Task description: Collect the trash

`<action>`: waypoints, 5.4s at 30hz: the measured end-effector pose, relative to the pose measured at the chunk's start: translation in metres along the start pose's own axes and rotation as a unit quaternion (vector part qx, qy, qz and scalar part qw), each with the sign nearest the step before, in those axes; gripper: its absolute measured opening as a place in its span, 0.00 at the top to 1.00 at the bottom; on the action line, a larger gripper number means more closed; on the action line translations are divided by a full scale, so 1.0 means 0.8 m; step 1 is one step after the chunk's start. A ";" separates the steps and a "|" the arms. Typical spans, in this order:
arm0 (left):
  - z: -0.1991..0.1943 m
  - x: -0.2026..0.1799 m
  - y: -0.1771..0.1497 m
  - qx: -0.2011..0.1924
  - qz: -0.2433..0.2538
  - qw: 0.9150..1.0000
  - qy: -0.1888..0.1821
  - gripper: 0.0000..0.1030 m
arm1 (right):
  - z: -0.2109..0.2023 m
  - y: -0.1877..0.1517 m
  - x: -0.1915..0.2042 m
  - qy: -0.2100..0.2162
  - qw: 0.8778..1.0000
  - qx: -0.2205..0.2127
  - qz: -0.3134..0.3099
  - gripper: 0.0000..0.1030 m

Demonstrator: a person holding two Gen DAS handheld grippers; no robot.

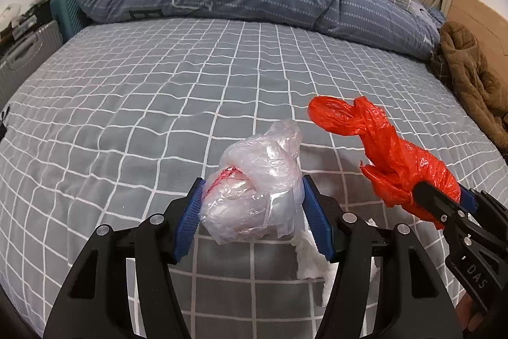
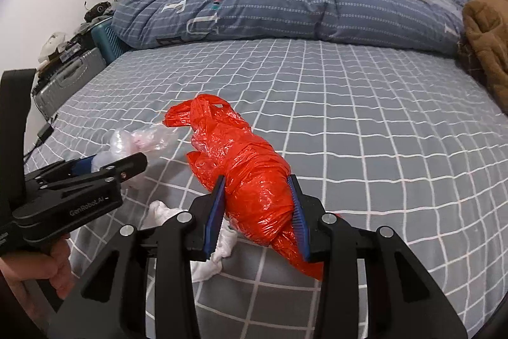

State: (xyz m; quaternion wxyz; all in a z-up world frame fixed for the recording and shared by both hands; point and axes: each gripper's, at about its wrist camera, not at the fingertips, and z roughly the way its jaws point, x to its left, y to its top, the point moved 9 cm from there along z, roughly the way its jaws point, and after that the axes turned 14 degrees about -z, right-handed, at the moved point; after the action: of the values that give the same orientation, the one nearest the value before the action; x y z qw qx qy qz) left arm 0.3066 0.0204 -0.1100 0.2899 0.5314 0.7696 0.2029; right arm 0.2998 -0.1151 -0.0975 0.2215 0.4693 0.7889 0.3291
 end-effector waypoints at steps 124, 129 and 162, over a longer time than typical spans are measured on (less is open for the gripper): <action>-0.246 0.057 -0.307 0.051 -0.024 0.997 -0.048 0.43 | -0.268 -0.248 0.126 -0.030 0.998 0.042 0.035 0.64; -0.255 0.067 -0.336 0.062 -0.016 0.997 -0.036 0.43 | -0.275 -0.274 0.135 -0.027 0.998 0.056 0.033 0.64; -0.146 0.135 -0.453 0.186 0.003 0.982 0.019 0.43 | -0.152 -0.422 0.179 0.020 0.973 0.229 0.021 0.64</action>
State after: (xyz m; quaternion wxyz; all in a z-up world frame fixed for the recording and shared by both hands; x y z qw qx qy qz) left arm -0.0538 -0.0067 -0.2722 0.1704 0.5743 0.7979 0.0671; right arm -0.0475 -0.1416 -0.2655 0.0849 0.5172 0.8377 0.1535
